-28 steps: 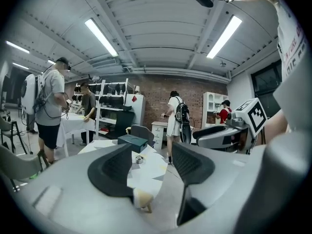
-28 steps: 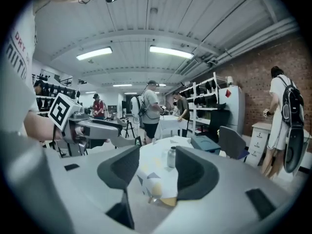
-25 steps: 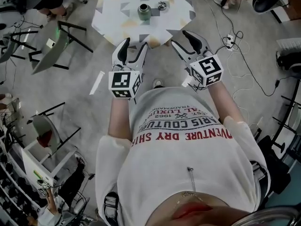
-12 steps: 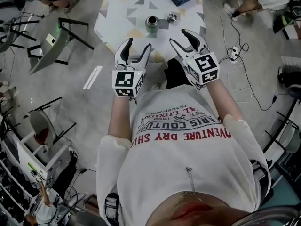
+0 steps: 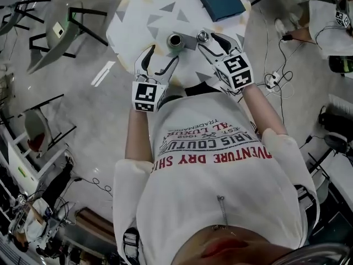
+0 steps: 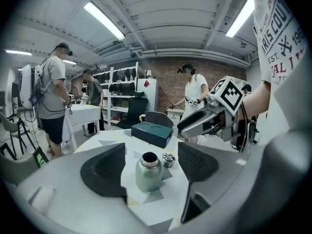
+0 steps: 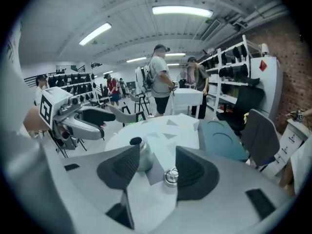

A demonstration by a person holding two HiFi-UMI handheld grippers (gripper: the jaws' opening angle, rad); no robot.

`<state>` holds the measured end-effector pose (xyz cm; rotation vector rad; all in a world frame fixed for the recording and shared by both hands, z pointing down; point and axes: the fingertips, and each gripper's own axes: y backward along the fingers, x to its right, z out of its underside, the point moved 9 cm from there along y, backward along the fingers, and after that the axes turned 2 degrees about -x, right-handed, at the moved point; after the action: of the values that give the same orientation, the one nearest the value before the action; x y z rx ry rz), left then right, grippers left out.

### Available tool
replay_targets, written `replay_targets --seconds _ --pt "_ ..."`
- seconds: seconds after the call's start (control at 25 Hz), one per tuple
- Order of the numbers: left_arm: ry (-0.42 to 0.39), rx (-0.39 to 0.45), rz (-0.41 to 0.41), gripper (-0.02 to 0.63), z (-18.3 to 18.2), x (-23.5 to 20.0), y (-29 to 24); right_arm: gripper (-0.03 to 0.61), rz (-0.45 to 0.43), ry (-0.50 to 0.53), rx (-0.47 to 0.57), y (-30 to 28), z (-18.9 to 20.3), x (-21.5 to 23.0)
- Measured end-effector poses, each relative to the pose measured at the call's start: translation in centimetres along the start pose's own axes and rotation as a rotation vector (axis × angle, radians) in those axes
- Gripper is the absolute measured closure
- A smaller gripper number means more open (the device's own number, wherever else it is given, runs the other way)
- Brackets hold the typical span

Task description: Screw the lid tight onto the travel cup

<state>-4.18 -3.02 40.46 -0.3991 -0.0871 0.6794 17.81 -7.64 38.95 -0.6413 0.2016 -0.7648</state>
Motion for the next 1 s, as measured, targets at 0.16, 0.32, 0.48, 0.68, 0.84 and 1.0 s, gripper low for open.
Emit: replay_targets --seconds 0.16,0.32,0.48,0.68,0.84,1.0 --pt "0.006 -0.055 -0.033 0.262 1.9 0.2 -2.7 0.367 -0.058 0.005 -0.142 -3.2 1.7 2.5" --pt "0.050 -0.074 -0.070 0.223 3.9 -0.1 -4.9 0.345 -0.116 0.031 -0.253 -6.1 3.9 4.0" --pt "0.058 -0.094 -0.098 0.206 5.5 0.1 -6.7 0.332 -0.173 0.054 -0.341 -8.3 5.4 5.2" --pt "0.042 -0.128 -0.102 0.206 7.5 0.2 -8.9 0.322 -0.197 0.086 -0.427 -10.3 6.5 5.7" --pt "0.075 -0.113 -0.114 0.206 7.9 -0.2 -10.1 0.319 -0.212 0.079 -0.470 -11.6 6.9 6.0" --pt "0.081 -0.094 -0.109 0.206 8.2 -0.3 -10.7 0.320 -0.213 0.066 -0.506 -12.6 7.2 5.8"
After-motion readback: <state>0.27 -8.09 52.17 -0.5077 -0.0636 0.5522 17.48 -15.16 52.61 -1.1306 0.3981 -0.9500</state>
